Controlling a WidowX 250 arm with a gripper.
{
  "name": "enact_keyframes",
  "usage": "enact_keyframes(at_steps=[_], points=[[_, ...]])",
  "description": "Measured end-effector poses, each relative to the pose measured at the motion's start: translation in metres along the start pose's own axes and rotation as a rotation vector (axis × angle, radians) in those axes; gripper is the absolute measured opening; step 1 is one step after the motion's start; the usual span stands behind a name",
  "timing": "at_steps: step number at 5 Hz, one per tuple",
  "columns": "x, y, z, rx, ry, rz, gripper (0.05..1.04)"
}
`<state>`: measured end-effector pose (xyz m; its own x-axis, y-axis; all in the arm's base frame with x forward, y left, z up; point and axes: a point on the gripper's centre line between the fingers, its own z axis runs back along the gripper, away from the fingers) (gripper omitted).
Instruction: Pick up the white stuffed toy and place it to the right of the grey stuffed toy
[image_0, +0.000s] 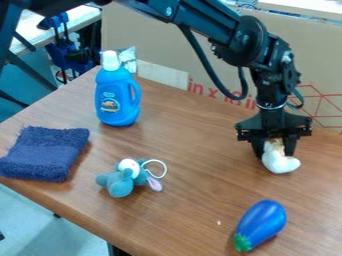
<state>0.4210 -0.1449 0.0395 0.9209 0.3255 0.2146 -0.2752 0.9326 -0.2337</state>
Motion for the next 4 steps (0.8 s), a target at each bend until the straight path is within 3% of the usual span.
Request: enact_keyframes(at_steps=[1,3,4], points=[[-0.013,0.004,0.01,0.044,-0.012,-0.073,0.598],[-0.008,0.01,0.045,0.021,-0.1,-0.227,0.597],[-0.01,0.031,0.064,-0.174,-0.101,-0.458,0.597]])
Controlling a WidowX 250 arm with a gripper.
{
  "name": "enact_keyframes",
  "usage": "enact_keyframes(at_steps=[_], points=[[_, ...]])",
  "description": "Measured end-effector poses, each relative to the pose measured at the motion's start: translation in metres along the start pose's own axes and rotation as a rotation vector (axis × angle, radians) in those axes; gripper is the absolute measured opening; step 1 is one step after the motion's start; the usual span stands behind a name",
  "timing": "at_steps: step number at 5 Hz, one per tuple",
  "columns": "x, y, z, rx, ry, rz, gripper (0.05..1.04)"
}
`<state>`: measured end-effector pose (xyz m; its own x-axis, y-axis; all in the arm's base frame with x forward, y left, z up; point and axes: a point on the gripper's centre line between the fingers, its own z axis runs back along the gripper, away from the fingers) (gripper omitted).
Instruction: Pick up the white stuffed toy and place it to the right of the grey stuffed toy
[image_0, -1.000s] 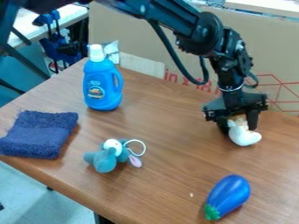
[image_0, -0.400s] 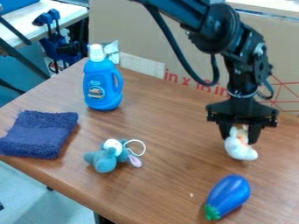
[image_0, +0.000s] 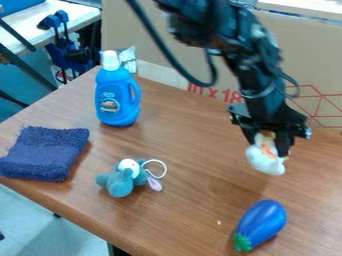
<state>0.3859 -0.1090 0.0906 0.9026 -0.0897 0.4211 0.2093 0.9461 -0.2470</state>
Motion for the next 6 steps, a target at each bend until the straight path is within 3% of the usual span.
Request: enact_keyframes(at_steps=[1,2,3,4,5,6], points=[[-0.01,0.029,0.026,0.014,0.094,-0.091,0.597],[-0.021,0.045,0.037,-0.033,0.167,-0.164,0.597],[-0.023,0.056,0.031,-0.034,0.185,-0.168,0.597],[-0.018,0.068,0.018,-0.007,0.232,-0.202,0.597],[-0.014,0.087,0.007,0.107,0.329,-0.268,0.597],[-0.019,0.099,0.006,0.146,0.372,-0.279,0.597]])
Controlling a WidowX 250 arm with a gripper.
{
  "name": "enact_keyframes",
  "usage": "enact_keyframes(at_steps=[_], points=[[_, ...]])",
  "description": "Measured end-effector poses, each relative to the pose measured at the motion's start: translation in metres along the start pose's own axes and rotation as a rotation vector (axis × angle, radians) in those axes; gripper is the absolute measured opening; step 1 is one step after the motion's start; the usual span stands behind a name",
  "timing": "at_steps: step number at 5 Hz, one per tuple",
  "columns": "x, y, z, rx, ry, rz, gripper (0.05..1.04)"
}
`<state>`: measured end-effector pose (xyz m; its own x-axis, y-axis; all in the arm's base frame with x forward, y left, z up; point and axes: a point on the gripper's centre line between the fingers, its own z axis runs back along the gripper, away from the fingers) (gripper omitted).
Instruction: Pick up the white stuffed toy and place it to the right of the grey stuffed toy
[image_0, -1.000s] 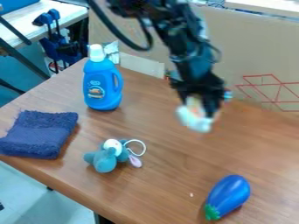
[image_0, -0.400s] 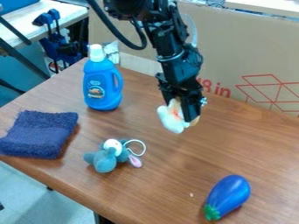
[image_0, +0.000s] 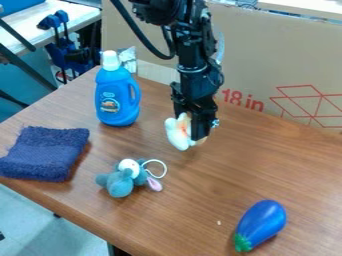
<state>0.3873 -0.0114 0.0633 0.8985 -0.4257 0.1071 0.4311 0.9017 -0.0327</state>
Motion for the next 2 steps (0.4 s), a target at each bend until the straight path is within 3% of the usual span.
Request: enact_keyframes(at_steps=[2], points=[[-0.014,-0.002,-0.021,-0.029,0.035,0.052,0.635]])
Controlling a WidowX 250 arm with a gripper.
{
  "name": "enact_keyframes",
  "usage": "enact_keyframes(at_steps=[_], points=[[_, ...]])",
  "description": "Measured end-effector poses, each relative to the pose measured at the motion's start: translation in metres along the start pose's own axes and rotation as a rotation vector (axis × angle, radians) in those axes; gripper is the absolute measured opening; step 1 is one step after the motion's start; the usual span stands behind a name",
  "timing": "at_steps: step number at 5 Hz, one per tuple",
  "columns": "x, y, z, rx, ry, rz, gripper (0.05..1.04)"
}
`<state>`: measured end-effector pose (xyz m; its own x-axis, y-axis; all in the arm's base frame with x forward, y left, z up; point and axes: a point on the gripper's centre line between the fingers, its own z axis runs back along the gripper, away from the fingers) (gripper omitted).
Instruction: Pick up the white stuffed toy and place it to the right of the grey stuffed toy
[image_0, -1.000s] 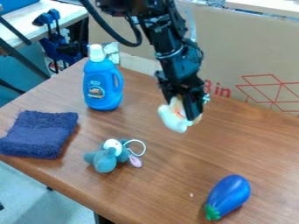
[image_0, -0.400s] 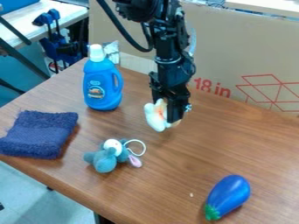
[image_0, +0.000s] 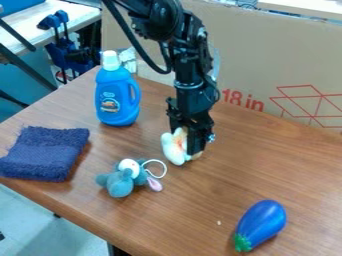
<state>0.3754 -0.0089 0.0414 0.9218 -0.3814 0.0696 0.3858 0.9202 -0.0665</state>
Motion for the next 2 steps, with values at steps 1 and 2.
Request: enact_keyframes(at_steps=[1,2], points=[[-0.011,-0.005,-0.008,-0.017,-0.025,0.029,0.94],[-0.012,-0.007,0.006,0.018,-0.106,0.058,1.013]])
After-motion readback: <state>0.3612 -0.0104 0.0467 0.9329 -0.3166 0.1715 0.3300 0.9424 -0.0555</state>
